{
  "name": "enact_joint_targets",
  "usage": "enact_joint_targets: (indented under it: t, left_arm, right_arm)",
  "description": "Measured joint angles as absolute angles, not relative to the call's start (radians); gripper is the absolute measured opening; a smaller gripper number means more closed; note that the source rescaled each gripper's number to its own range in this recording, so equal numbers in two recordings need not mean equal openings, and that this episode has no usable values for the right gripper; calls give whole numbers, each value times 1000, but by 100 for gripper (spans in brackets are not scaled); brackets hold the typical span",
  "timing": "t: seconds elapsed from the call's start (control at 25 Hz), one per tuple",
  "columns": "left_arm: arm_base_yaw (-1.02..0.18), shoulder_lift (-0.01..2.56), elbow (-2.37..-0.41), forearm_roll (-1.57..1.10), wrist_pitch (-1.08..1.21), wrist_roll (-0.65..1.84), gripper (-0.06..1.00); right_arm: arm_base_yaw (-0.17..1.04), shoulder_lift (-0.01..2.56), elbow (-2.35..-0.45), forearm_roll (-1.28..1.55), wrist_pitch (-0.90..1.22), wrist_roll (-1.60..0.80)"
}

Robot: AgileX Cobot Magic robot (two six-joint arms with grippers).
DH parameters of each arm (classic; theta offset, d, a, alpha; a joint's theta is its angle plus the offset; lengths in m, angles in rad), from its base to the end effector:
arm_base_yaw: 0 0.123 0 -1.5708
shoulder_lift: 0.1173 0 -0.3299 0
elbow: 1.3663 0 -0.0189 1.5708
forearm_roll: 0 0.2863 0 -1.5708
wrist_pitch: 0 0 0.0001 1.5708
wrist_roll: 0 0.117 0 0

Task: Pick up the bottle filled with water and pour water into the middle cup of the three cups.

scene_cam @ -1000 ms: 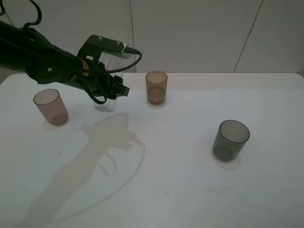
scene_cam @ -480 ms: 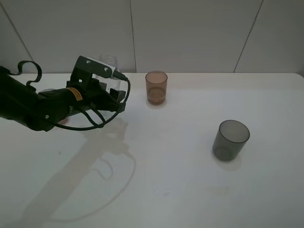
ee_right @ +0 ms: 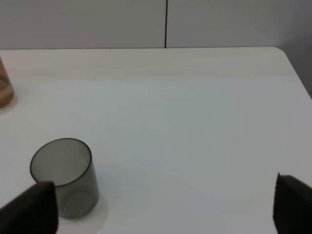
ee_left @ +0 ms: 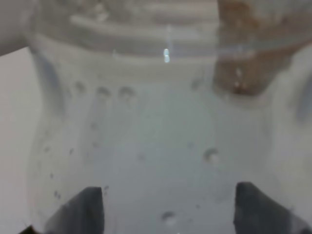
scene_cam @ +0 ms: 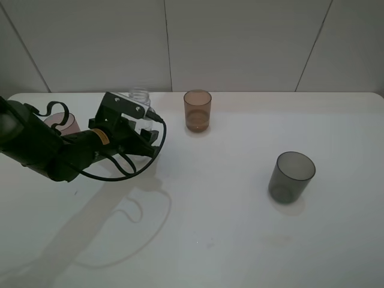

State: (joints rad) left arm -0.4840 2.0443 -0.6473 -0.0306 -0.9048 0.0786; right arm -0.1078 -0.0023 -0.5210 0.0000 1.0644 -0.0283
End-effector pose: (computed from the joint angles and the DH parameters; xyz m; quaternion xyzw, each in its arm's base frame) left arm 0.3406 -0.1759 0.0790 0.2178 0.8060 -0.1061 0.5401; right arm 0.0011 -0.0001 0.2891 0.0337 0.8474 -0.0360 0.5286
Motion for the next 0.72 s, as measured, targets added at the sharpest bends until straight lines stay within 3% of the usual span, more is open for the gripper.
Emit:
enact_joint_targets:
  t: [0.16, 0.2, 0.28, 0.32, 0.36, 0.44, 0.72]
  left_arm:
    - [-484, 2057, -647, -30, -905, 79, 5]
    - [-484, 2057, -647, -30, -905, 79, 17]
    - [-484, 2057, -647, -30, -912, 79, 70]
    - [-484, 2057, -647, -30, -913, 79, 84]
    - [-484, 2057, -647, -30, -913, 79, 91]
    - [-484, 2057, -647, -28, -914, 79, 98]
    - [-484, 2003, -647, -27, -924, 79, 99]
  right_arm:
    - [-108, -2, -521, 0, 1064, -28]
    - [-108, -2, -521, 0, 1064, -28]
    - [-108, -2, -521, 0, 1064, -28]
    - [-108, -2, -521, 0, 1064, -28]
    - [-108, -2, -521, -6, 1064, -28]
    - [-108, -2, -521, 0, 1064, -28]
    - [-108, -2, -521, 0, 1064, -28]
